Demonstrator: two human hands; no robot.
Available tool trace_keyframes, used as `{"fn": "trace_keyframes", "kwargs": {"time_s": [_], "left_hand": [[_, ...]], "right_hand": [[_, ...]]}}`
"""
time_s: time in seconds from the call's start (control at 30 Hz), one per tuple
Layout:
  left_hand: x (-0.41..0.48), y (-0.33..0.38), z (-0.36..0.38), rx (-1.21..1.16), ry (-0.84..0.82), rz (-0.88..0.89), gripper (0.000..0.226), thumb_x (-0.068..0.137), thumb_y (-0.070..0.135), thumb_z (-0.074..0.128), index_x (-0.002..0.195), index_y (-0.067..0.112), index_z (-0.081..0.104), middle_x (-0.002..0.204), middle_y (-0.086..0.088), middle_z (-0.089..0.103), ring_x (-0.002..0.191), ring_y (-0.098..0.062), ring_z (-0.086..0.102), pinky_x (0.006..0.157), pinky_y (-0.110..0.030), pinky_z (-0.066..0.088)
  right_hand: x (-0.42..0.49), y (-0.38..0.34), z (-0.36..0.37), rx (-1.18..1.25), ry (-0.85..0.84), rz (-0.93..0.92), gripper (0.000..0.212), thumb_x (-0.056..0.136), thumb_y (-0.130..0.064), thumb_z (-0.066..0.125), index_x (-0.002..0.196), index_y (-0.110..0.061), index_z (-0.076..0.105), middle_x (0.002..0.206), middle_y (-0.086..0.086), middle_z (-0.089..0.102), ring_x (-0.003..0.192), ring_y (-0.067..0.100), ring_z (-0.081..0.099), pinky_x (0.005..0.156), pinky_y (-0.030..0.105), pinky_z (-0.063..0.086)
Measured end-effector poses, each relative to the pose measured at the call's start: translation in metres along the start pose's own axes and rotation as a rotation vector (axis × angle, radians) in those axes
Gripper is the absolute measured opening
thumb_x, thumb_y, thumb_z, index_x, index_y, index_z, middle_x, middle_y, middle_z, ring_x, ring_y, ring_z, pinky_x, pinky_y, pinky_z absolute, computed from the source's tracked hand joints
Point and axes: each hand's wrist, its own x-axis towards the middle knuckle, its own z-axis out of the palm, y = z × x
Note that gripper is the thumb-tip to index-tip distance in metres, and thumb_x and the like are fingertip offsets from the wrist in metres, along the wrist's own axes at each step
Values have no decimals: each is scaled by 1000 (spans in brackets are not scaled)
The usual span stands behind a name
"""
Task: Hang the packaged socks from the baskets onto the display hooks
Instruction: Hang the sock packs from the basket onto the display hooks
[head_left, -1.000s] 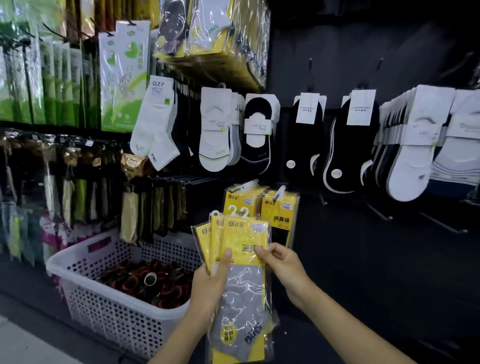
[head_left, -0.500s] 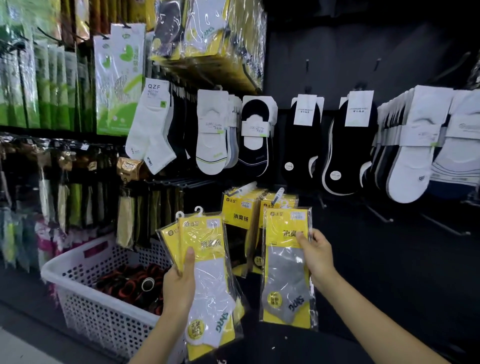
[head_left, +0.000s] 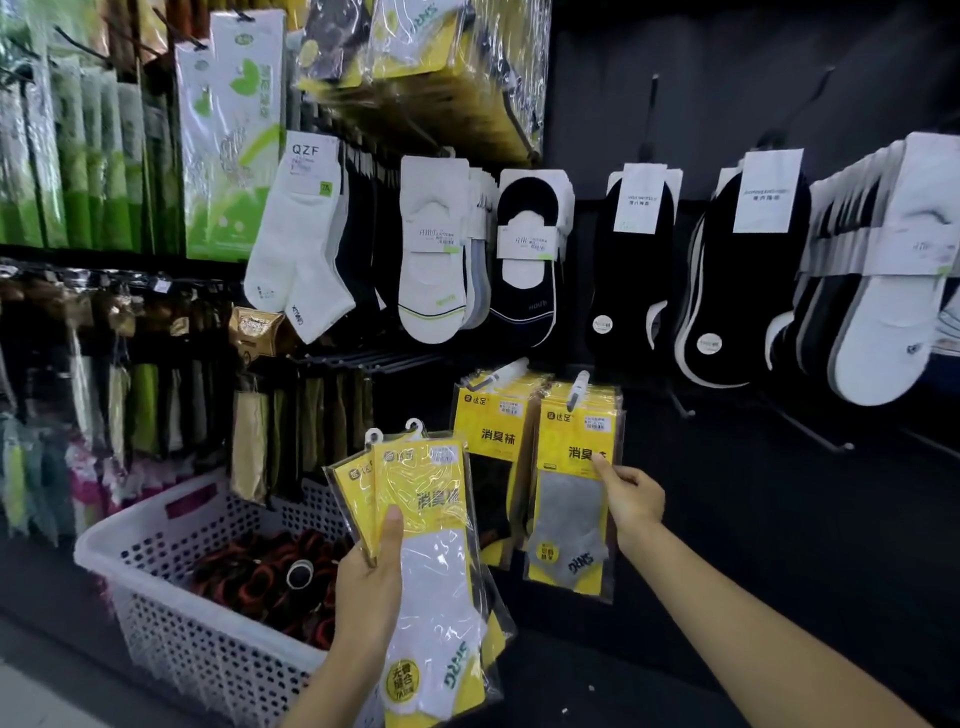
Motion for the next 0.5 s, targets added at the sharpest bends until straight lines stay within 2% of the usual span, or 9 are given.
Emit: {"fn": "trace_keyframes", "kwargs": {"time_s": [0.13, 0.2, 0.3, 0.37, 0.43, 0.5], "left_hand": [[1, -6, 0, 18, -14, -6, 52, 86, 56, 47, 54, 20, 27, 36, 10, 22, 31, -4, 23, 43, -20, 22], [0, -9, 2, 31, -27, -16, 50, 86, 56, 47, 57, 20, 29, 39, 11, 22, 35, -4, 23, 42, -19, 22], [-5, -10, 8, 19, -67, -12, 49, 87, 54, 50, 57, 20, 32, 42, 11, 22, 38, -5, 23, 42, -19, 23], [-10, -8, 14, 17, -101, 12, 52, 89, 50, 52, 53, 20, 28, 40, 11, 20, 35, -4, 20, 39, -18, 20], [-18, -4, 23, 6, -141, 32, 48, 91, 45, 53, 55, 17, 38, 39, 11, 20, 34, -4, 20, 37, -16, 19], [-27, 1, 30, -19, -183, 55, 40, 91, 41, 55, 63, 12, 54, 37, 11, 26, 33, -2, 25, 37, -14, 21]], "right_hand": [[0, 17, -10, -85, 120, 38, 18, 83, -22, 72, 95, -10, 65, 102, 10, 67, 83, 20, 55, 74, 33, 47], [-10, 22, -18, -75, 115, 36, 23, 84, -20, 72, 101, -7, 64, 106, 11, 66, 85, 20, 56, 77, 34, 49], [-37, 21, -26, -8, -95, 34, 23, 87, -23, 68, 102, -6, 64, 100, 12, 67, 88, 23, 63, 84, 38, 54], [-63, 13, -29, 8, -306, 22, 22, 90, -28, 63, 101, -9, 65, 92, 10, 68, 81, 19, 64, 75, 31, 56], [-87, 3, -30, 0, -476, -7, 23, 92, -32, 59, 100, -13, 66, 93, 7, 69, 81, 17, 65, 68, 25, 54], [-105, -5, -31, 11, -576, -36, 26, 91, -35, 59, 101, -13, 68, 94, 8, 71, 82, 17, 67, 66, 24, 55]]}}
